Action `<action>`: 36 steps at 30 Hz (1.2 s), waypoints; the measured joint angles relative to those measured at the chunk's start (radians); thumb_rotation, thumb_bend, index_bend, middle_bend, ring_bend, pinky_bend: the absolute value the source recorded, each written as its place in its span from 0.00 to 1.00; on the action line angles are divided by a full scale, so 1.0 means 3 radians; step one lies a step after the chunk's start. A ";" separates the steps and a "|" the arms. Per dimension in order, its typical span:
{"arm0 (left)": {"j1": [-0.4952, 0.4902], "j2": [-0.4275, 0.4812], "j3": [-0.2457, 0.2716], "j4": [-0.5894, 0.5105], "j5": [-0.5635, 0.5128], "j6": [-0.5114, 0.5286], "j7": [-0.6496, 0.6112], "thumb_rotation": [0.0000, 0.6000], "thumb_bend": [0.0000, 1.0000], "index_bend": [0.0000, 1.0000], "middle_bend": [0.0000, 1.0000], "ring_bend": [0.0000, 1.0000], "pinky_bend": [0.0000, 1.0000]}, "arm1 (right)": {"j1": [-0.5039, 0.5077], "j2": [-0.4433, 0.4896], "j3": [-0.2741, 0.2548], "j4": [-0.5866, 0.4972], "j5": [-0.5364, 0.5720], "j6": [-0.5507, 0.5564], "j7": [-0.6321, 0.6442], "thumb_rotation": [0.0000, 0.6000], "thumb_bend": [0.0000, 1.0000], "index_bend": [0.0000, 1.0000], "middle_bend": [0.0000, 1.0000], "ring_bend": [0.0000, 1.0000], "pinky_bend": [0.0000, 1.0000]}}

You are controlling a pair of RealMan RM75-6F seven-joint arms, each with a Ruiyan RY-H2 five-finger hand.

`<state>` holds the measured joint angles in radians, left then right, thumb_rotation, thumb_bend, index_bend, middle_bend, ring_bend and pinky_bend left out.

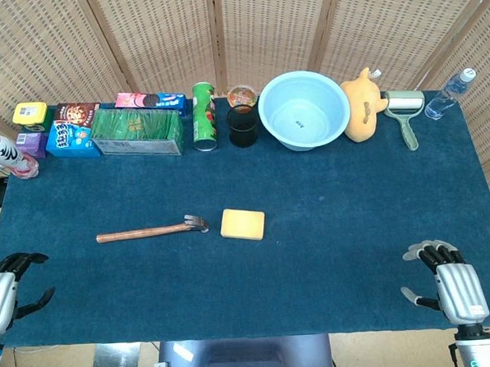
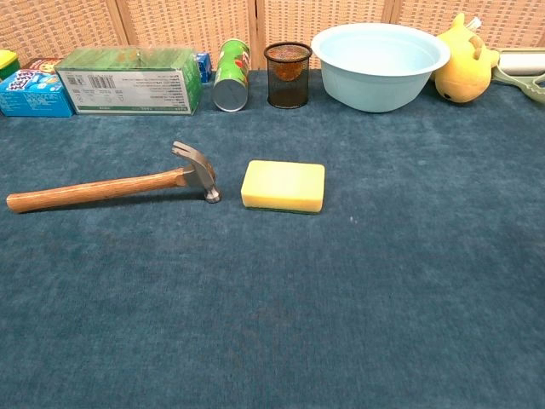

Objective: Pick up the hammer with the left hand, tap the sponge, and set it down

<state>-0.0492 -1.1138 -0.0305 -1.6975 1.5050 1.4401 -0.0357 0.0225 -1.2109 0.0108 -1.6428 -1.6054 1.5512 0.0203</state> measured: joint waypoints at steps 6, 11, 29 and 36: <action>-0.0402 0.0054 -0.0123 -0.0117 -0.0083 -0.0515 0.0246 1.00 0.28 0.30 0.35 0.23 0.28 | -0.0057 0.0001 -0.0019 0.0061 -0.0023 0.0094 0.0096 1.00 0.12 0.40 0.35 0.27 0.19; -0.0786 0.0003 -0.0244 -0.0213 -0.0291 -0.1005 0.0592 1.00 0.28 0.28 0.34 0.23 0.28 | -0.0109 0.0004 -0.0031 0.0118 -0.0025 0.0159 0.0164 1.00 0.12 0.40 0.35 0.27 0.19; -0.1783 -0.0809 -0.0544 0.0187 -0.1413 -0.1932 0.1388 1.00 0.32 0.26 0.33 0.23 0.28 | -0.0193 -0.0009 -0.0019 0.0266 0.0086 0.0184 0.0328 1.00 0.12 0.40 0.35 0.27 0.19; -0.2093 -0.1121 -0.0582 0.0534 -0.1768 -0.2201 0.1384 1.00 0.40 0.26 0.33 0.23 0.31 | -0.0226 0.0004 -0.0002 0.0287 0.0151 0.0191 0.0360 1.00 0.12 0.40 0.35 0.27 0.19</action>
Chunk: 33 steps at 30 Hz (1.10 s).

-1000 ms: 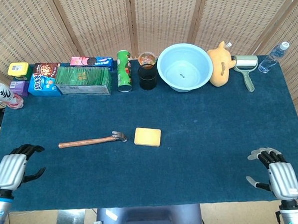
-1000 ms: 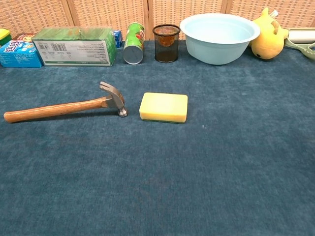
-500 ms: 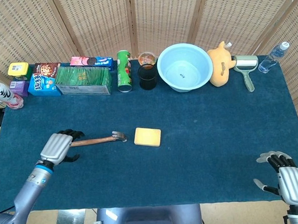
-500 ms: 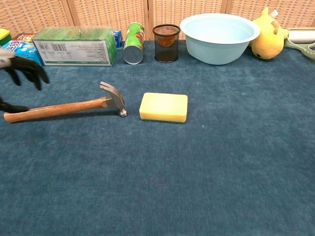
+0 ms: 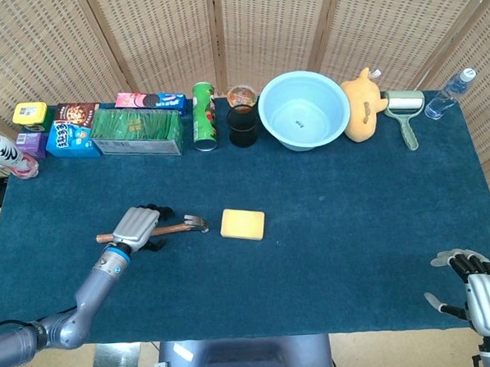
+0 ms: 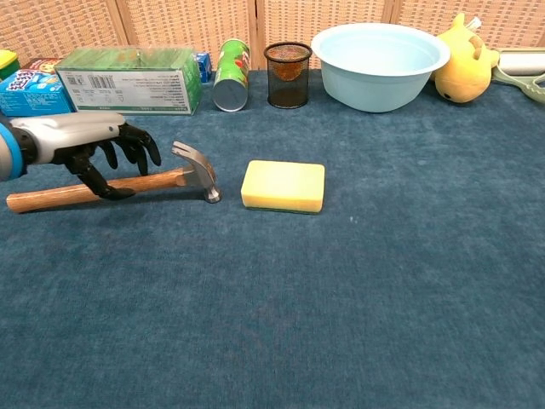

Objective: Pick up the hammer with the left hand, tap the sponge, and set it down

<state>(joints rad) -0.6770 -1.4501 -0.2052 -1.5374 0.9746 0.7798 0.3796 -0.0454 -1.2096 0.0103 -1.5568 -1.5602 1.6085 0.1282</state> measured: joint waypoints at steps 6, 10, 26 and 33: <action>-0.0114 -0.0083 -0.0019 0.0129 -0.0115 -0.0180 -0.0242 1.00 0.41 0.26 0.33 0.23 0.32 | -0.0038 0.0010 0.0009 0.0009 0.0016 0.0042 0.0011 1.00 0.12 0.40 0.35 0.27 0.19; -0.0159 -0.0107 0.0012 0.0165 -0.0102 -0.0204 -0.0336 1.00 0.41 0.26 0.33 0.23 0.34 | -0.0058 0.0022 0.0016 0.0007 0.0030 0.0053 0.0013 1.00 0.12 0.40 0.35 0.27 0.19; -0.0228 -0.0202 0.0123 0.0279 -0.0100 -0.0001 -0.0370 1.00 0.48 0.29 0.33 0.28 0.44 | -0.0056 0.0043 0.0043 -0.0038 0.0059 0.0008 -0.0037 1.00 0.12 0.40 0.35 0.27 0.19; -0.0270 -0.0240 0.0177 0.0297 -0.0143 0.0020 -0.0319 1.00 0.48 0.29 0.33 0.29 0.44 | -0.0069 0.0049 0.0044 -0.0020 0.0067 0.0005 -0.0007 1.00 0.12 0.40 0.35 0.27 0.19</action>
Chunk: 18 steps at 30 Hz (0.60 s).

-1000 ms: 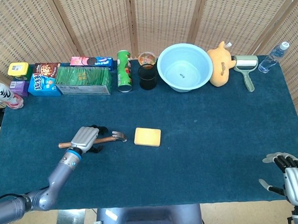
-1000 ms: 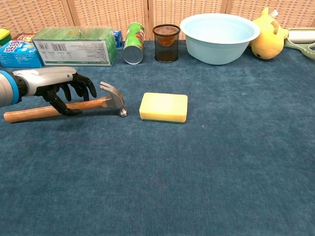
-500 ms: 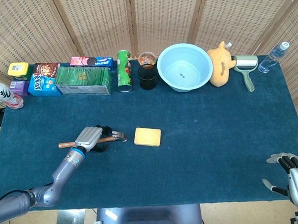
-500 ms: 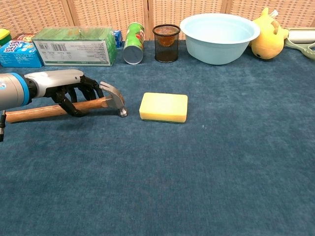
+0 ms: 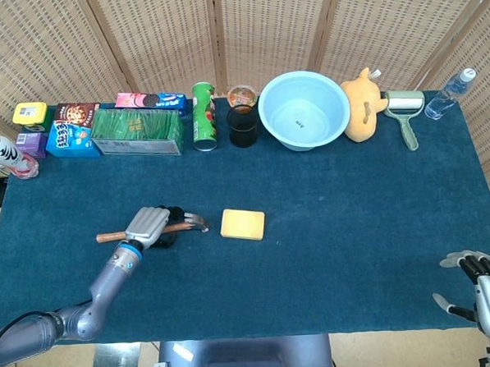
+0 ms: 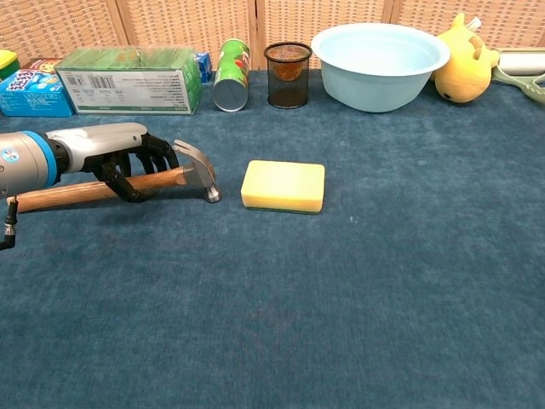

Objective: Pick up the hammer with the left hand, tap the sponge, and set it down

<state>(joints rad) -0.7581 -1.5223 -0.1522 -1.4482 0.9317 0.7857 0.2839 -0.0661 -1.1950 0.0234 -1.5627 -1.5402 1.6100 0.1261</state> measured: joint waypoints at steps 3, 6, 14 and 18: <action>-0.0017 -0.0001 0.0017 -0.0001 -0.0003 -0.0024 -0.0004 1.00 0.52 0.30 0.33 0.30 0.45 | -0.0002 0.0002 0.0002 0.0008 0.0009 -0.0011 0.0014 1.00 0.12 0.40 0.35 0.27 0.19; -0.0039 0.0013 0.0039 -0.0008 -0.0002 -0.0059 -0.0009 1.00 0.65 0.34 0.35 0.34 0.48 | -0.0010 0.0012 -0.0001 0.0010 0.0011 -0.0011 0.0035 1.00 0.12 0.40 0.35 0.27 0.19; -0.0103 0.0130 0.0069 -0.0097 -0.0018 -0.0224 -0.0078 1.00 0.89 0.40 0.41 0.45 0.59 | -0.0103 0.0048 -0.0041 -0.0015 0.0034 0.0047 0.0094 1.00 0.12 0.40 0.35 0.27 0.20; -0.0114 0.0186 0.0076 -0.0150 -0.0018 -0.0269 -0.0139 1.00 0.97 0.42 0.42 0.49 0.62 | -0.0137 0.0055 -0.0060 -0.0031 0.0019 0.0081 0.0110 1.00 0.12 0.40 0.35 0.27 0.20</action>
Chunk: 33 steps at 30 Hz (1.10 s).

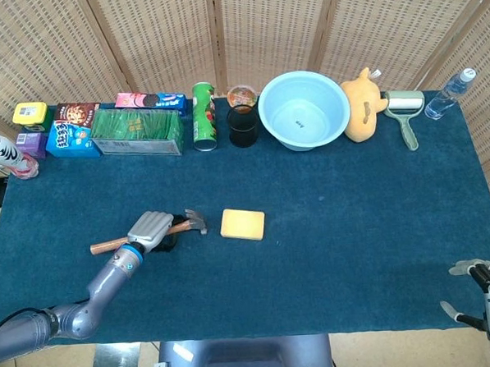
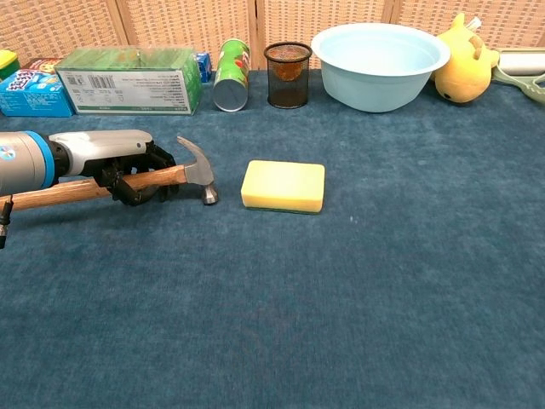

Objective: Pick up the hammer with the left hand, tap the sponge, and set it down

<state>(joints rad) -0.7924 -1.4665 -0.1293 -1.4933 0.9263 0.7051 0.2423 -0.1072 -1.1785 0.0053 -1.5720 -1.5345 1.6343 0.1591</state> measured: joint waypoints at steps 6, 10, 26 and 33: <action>0.0004 0.0044 -0.0006 -0.0066 0.0023 -0.0043 -0.0147 1.00 0.98 0.42 0.46 0.54 0.68 | -0.0034 0.0001 -0.0019 -0.0016 -0.0039 0.0042 -0.0003 1.00 0.12 0.40 0.35 0.27 0.20; 0.0039 0.0066 -0.0047 -0.0119 0.0104 -0.0035 -0.0346 1.00 0.90 0.42 0.46 0.55 0.69 | -0.0054 0.0000 -0.0019 -0.0027 -0.0061 0.0081 -0.0002 1.00 0.12 0.40 0.35 0.27 0.20; 0.0253 0.0617 -0.0139 -0.0526 0.0812 -0.0057 -0.1331 1.00 0.89 0.44 0.50 0.58 0.72 | -0.0035 -0.0014 0.0019 -0.0099 -0.0033 0.0020 -0.0100 1.00 0.12 0.40 0.35 0.27 0.20; 0.0277 0.0873 -0.0184 -0.0788 0.0921 0.0014 -0.1408 1.00 0.90 0.47 0.53 0.61 0.74 | 0.0002 -0.0022 0.0035 -0.0138 -0.0043 -0.0028 -0.0152 1.00 0.12 0.40 0.35 0.27 0.20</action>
<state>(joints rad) -0.7093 -1.2046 -0.1847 -1.7297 1.2026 0.7093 -0.1800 -0.1066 -1.1851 0.0158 -1.6133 -1.5473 1.6259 0.1135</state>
